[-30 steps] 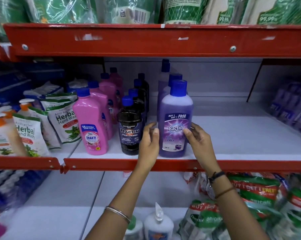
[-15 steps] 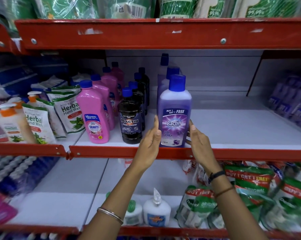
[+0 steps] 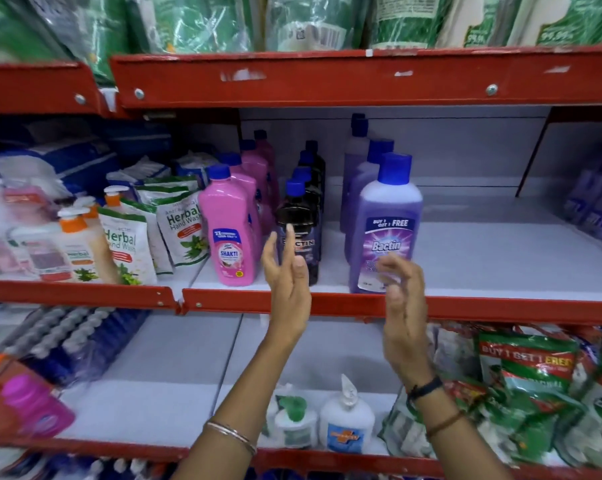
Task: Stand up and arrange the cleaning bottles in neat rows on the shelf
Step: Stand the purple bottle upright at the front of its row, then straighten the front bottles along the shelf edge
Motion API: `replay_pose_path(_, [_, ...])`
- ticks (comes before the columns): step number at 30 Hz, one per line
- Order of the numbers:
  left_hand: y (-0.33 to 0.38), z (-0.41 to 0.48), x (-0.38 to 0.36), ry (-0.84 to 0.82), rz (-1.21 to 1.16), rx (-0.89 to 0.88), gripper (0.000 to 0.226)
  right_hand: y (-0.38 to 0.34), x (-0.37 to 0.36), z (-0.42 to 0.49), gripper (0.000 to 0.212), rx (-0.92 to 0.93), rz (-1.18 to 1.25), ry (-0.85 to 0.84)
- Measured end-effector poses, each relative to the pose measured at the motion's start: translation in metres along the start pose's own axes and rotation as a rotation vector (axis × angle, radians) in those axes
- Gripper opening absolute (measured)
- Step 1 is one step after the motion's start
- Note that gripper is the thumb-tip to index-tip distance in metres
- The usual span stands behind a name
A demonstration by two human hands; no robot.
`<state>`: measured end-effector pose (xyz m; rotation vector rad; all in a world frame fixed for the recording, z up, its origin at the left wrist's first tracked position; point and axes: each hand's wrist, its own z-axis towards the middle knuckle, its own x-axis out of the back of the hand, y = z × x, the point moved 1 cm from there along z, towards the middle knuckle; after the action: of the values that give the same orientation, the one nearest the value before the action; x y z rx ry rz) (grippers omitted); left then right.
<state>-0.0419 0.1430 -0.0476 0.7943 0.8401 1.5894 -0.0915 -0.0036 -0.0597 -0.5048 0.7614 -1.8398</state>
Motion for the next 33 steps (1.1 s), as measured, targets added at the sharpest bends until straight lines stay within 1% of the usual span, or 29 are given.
replay_pose_path(2, [-0.001, 0.018, 0.015, -0.049, 0.026, 0.047, 0.089, -0.004, -0.032, 0.004, 0.056, -0.077, 0.080, -0.157])
replay_pose_path(4, [-0.006, 0.037, 0.027, -0.097, 0.058, 0.082, 0.100, -0.002, -0.062, 0.019, 0.056, -0.198, 0.070, -0.218])
replay_pose_path(7, [-0.014, 0.055, 0.040, -0.226, 0.083, 0.092, 0.095, 0.011, -0.090, 0.042, 0.044, -0.364, 0.041, -0.248])
replay_pose_path(10, [-0.013, 0.053, 0.047, -0.340, 0.099, 0.101, 0.093, 0.024, -0.099, 0.050, 0.053, -0.457, 0.107, -0.283])
replay_pose_path(12, [-0.009, 0.050, 0.052, -0.371, 0.103, 0.096, 0.093, 0.024, -0.100, 0.049, 0.050, -0.458, 0.120, -0.305])
replay_pose_path(16, [-0.001, 0.042, 0.061, -0.422, 0.101, 0.105, 0.087, 0.011, -0.092, 0.043, 0.045, -0.414, 0.075, -0.293])
replay_pose_path(19, [-0.001, 0.034, 0.066, -0.451, 0.105, 0.077, 0.080, 0.006, -0.086, 0.032, 0.048, -0.382, 0.056, -0.301])
replay_pose_path(23, [-0.001, 0.029, 0.069, -0.438, 0.101, 0.069, 0.072, -0.002, -0.082, 0.026, 0.049, -0.394, 0.015, -0.331])
replay_pose_path(25, [0.003, 0.028, 0.068, -0.442, 0.093, 0.089, 0.069, 0.000, -0.079, 0.026, 0.058, -0.400, -0.031, -0.331])
replay_pose_path(26, [0.003, 0.027, 0.069, -0.436, 0.088, 0.090, 0.068, 0.001, -0.081, 0.024, 0.065, -0.387, -0.075, -0.297])
replay_pose_path(27, [0.003, 0.025, 0.071, -0.407, 0.075, 0.083, 0.066, 0.001, -0.084, 0.020, 0.070, -0.363, -0.131, -0.229])
replay_pose_path(28, [0.002, 0.024, 0.074, -0.343, 0.048, 0.072, 0.062, 0.000, -0.088, 0.014, 0.072, -0.334, -0.182, -0.123])
replay_pose_path(30, [-0.004, 0.020, 0.087, -0.125, -0.033, 0.033, 0.049, -0.008, -0.097, -0.004, 0.067, -0.226, -0.233, 0.100])
replay_pose_path(31, [-0.009, 0.020, 0.095, -0.008, -0.075, 0.020, 0.045, -0.011, -0.103, -0.014, 0.061, -0.160, -0.239, 0.158])
replay_pose_path(32, [-0.012, 0.022, 0.103, 0.085, -0.109, 0.018, 0.043, -0.012, -0.109, -0.024, 0.055, -0.103, -0.243, 0.161])
replay_pose_path(33, [-0.016, 0.027, 0.112, 0.147, -0.129, 0.024, 0.043, -0.013, -0.119, -0.031, 0.051, -0.062, -0.226, 0.121])
